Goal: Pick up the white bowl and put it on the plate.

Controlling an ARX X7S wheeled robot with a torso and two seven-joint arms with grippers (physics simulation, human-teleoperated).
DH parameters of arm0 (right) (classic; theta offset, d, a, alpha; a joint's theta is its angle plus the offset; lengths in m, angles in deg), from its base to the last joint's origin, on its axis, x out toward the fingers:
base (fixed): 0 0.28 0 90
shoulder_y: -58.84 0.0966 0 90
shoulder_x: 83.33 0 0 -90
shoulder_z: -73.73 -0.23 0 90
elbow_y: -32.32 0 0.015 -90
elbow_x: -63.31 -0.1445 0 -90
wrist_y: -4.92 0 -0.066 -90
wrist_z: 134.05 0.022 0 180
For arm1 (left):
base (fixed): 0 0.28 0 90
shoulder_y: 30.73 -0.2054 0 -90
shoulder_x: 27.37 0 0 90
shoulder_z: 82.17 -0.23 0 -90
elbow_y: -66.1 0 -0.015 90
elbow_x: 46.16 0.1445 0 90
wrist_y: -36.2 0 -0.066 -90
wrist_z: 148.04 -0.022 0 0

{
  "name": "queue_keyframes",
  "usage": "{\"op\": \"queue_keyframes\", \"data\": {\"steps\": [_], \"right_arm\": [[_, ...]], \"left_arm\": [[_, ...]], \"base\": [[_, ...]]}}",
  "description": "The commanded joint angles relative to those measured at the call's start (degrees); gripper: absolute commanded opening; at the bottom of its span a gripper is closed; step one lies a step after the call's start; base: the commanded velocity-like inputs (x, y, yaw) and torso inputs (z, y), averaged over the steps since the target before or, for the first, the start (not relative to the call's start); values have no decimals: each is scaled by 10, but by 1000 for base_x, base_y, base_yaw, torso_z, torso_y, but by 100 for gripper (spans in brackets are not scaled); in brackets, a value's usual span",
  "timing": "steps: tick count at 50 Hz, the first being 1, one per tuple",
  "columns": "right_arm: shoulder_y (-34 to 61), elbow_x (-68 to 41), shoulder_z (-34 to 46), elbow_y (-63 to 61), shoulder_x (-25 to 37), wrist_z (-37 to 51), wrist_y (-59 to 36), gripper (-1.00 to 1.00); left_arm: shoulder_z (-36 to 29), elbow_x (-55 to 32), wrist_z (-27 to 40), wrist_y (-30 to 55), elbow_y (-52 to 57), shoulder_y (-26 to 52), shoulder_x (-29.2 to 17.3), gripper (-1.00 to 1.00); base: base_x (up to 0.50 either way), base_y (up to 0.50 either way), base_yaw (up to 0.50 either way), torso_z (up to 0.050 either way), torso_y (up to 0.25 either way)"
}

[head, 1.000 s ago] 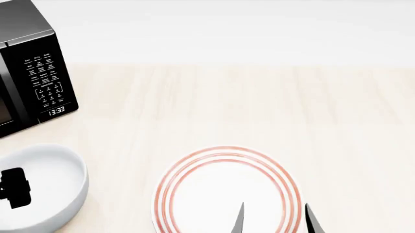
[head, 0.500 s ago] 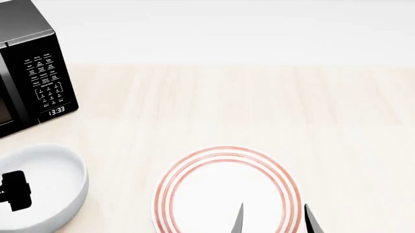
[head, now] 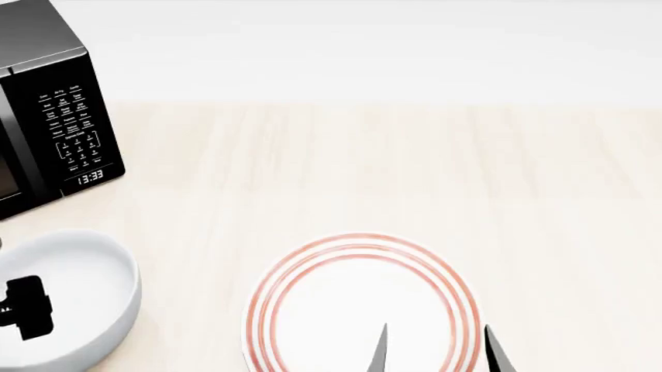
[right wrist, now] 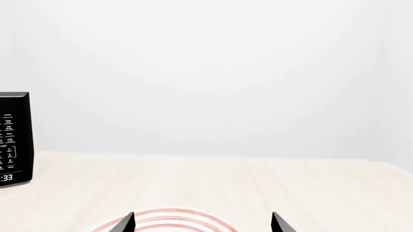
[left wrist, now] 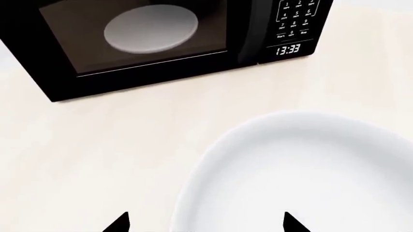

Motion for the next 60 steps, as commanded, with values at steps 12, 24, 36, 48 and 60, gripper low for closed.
{"op": "queue_keyframes", "data": {"steps": [12, 24, 36, 48, 60], "right_arm": [[0, 8, -10, 4, -8, -13, 5, 100], [1, 6, -8, 5, -6, -12, 7, 100], [1, 5, -5, 5, -4, -10, 9, 100], [2, 3, -2, 6, -3, -9, 9, 100], [3, 2, 0, 4, -1, -7, 9, 100]], "left_arm": [[15, 7, -17, -11, -18, -1, 9, 100], [16, 4, -17, -14, -21, -2, 9, 100], [16, 4, -17, -21, -28, -3, 8, 100], [16, 3, -13, -23, -30, -6, 9, -100], [24, -9, -16, -19, -12, -13, 11, -100]], "base": [[0, 0, 0, 0, 0], [0, 0, 0, 0, 0], [0, 0, 0, 0, 0], [0, 0, 0, 0, 0], [0, 0, 0, 0, 0]]}}
